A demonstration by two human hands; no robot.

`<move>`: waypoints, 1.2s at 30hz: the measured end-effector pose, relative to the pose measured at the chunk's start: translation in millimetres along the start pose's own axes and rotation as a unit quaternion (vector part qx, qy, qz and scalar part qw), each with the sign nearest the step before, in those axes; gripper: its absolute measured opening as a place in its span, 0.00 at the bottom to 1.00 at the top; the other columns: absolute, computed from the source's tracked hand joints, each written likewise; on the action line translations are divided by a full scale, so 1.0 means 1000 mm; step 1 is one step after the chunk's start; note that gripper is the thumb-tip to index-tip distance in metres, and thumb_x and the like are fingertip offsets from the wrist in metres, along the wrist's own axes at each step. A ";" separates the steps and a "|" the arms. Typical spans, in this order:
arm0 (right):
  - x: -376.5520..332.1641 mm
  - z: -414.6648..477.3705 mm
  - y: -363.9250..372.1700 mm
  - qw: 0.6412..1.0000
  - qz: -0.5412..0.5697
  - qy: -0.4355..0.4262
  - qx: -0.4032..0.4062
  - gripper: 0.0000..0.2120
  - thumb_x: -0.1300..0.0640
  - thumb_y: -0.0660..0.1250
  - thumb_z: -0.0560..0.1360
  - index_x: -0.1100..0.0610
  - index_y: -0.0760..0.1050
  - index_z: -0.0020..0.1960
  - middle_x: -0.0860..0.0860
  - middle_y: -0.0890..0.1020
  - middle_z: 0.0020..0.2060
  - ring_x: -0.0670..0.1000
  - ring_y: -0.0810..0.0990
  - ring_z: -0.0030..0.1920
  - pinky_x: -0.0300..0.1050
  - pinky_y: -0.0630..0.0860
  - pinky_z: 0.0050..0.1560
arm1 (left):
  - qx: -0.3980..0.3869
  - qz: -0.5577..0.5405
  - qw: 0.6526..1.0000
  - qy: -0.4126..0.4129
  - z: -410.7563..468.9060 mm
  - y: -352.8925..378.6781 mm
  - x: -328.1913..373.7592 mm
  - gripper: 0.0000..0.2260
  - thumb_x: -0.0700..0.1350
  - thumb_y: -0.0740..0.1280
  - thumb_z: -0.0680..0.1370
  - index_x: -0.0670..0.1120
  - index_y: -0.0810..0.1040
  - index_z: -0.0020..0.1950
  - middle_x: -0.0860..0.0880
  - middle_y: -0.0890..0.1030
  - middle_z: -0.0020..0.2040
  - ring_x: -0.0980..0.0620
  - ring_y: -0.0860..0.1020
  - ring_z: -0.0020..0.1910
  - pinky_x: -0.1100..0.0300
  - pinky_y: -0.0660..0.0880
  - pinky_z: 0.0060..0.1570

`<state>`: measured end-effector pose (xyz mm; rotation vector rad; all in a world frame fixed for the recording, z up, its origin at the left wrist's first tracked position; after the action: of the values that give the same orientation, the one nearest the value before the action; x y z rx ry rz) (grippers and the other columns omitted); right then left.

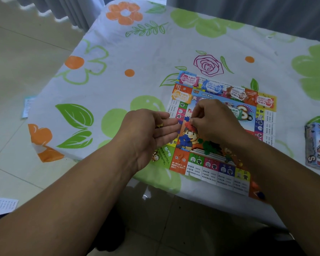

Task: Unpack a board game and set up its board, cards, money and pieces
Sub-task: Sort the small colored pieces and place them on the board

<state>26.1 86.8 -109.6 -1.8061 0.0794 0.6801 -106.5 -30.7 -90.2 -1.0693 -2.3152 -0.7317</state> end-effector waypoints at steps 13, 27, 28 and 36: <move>-0.009 0.007 0.002 1.000 0.005 -0.011 0.024 0.04 0.54 0.73 0.75 0.55 0.81 0.45 0.49 0.82 0.42 0.51 0.81 0.42 0.52 0.80 0.46 | -0.004 -0.002 1.000 -0.001 0.001 0.000 -0.001 0.12 0.32 0.53 0.78 0.36 0.76 0.52 0.38 0.85 0.47 0.44 0.86 0.46 0.55 0.84 0.42; -0.016 0.009 0.009 0.999 -0.015 0.008 -0.027 0.04 0.57 0.70 0.75 0.55 0.79 0.42 0.50 0.81 0.38 0.51 0.80 0.40 0.53 0.80 0.43 | -0.005 0.000 1.000 -0.005 0.002 -0.003 -0.001 0.12 0.33 0.54 0.79 0.37 0.76 0.53 0.40 0.85 0.46 0.45 0.86 0.44 0.57 0.83 0.39; -0.018 0.008 0.009 1.000 -0.008 0.000 -0.023 0.03 0.57 0.70 0.75 0.54 0.78 0.43 0.49 0.81 0.39 0.51 0.80 0.41 0.52 0.79 0.43 | -0.005 0.000 1.000 -0.005 0.002 -0.003 -0.001 0.12 0.34 0.54 0.79 0.37 0.76 0.53 0.40 0.85 0.45 0.46 0.86 0.43 0.57 0.83 0.39; -0.027 -0.008 0.001 0.989 0.104 -0.066 -0.078 0.04 0.57 0.75 0.73 0.53 0.81 0.43 0.46 0.81 0.35 0.45 0.79 0.36 0.43 0.76 0.38 | -0.005 0.009 1.000 0.001 0.004 -0.003 -0.001 0.12 0.33 0.53 0.79 0.37 0.76 0.54 0.39 0.85 0.47 0.44 0.86 0.45 0.55 0.84 0.42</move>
<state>6.5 72.2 -95.9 -1.9126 0.1296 0.9755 -109.6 -30.5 -94.3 -1.0907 -2.2994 -0.7383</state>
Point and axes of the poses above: each hand's wrist, its own z-axis towards the middle knuckle, its own y-axis out of the palm, x = y × z, the point moved 8 cm from there along z, towards the middle knuckle
